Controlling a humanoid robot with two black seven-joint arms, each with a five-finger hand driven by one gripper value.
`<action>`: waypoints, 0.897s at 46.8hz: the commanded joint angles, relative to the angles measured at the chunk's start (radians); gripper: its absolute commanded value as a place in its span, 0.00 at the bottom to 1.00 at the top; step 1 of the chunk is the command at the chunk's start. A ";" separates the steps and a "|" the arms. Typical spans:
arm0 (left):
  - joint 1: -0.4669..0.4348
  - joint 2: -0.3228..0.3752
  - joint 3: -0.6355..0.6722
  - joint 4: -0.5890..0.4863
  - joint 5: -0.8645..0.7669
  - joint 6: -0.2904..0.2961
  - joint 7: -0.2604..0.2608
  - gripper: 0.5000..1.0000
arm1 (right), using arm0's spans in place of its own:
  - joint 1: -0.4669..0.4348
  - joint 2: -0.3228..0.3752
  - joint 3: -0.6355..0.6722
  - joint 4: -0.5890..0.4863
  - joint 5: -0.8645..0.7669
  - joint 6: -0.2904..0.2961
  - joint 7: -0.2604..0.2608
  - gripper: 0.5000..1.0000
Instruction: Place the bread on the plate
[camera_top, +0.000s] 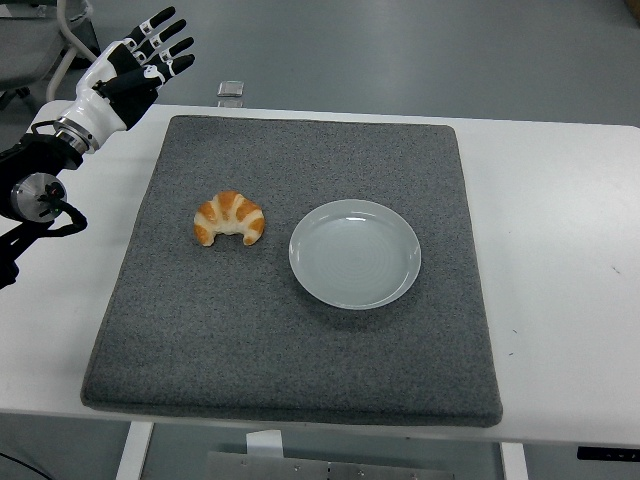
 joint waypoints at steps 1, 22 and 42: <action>-0.002 0.001 0.006 -0.002 0.002 0.002 0.004 0.98 | 0.000 0.000 0.000 0.000 0.000 0.000 0.000 0.86; -0.105 0.137 0.049 -0.166 0.444 0.094 0.046 0.95 | 0.000 0.000 0.000 0.000 0.000 0.000 0.000 0.86; -0.338 0.263 0.408 -0.319 0.893 0.155 0.167 0.96 | 0.000 0.000 0.000 0.000 0.000 0.000 0.000 0.86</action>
